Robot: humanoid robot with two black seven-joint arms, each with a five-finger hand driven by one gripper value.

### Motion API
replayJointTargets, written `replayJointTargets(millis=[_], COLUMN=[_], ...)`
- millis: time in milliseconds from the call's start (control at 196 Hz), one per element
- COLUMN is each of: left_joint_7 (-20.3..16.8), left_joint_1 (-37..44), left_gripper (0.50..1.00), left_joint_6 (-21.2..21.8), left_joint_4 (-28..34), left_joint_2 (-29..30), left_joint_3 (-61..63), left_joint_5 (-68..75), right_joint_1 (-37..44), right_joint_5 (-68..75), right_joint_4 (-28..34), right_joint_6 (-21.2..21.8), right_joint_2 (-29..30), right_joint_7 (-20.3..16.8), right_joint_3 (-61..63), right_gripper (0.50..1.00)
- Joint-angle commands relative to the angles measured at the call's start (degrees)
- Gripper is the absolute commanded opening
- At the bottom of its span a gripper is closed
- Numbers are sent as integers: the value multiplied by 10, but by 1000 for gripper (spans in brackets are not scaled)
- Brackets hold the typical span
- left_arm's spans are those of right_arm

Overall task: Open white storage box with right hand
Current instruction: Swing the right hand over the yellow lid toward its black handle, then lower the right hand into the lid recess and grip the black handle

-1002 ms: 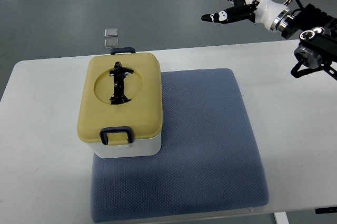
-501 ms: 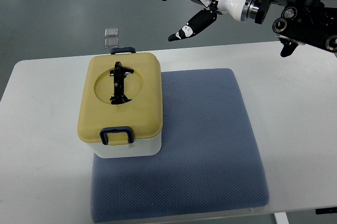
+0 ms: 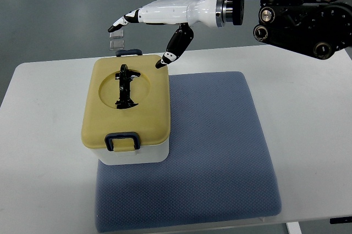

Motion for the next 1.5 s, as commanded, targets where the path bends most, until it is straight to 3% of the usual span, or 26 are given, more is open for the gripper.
replayJointTargets(millis=[0,194,480,659,935,1206,1395,1497], left_joint_7=[0,0,0,0,0,0,0,0], left_joint_1=[0,0,0,0,0,0,0,0], left_gripper=[1000,1000,1000,1000,1000,1000,1000,1000], left_joint_6=[0,0,0,0,0,0,0,0], left_joint_4=[0,0,0,0,0,0,0,0], left_joint_2=[0,0,0,0,0,0,0,0], left_joint_3=[0,0,0,0,0,0,0,0], left_joint_5=[0,0,0,0,0,0,0,0], right_joint_1=[36,90,141,150,149,149,149,149], right_joint_5=[-1,-1,-8,-15,-31,-63,-77,-78], right_joint_4=[2,17,17,16,2,-17,-19,-20], right_joint_6=[-21,-81,-116,-122,-123,-124,-124,-124], right_joint_2=[16,56,99,123,146,159,172,174], right_joint_7=[2,8,12,8,-8,-13,-14,-18], right_joint_3=[-52,-136,-199,-228,-250,-250,-252,-253], right_gripper=[903,903,899,897,854,789,646,611])
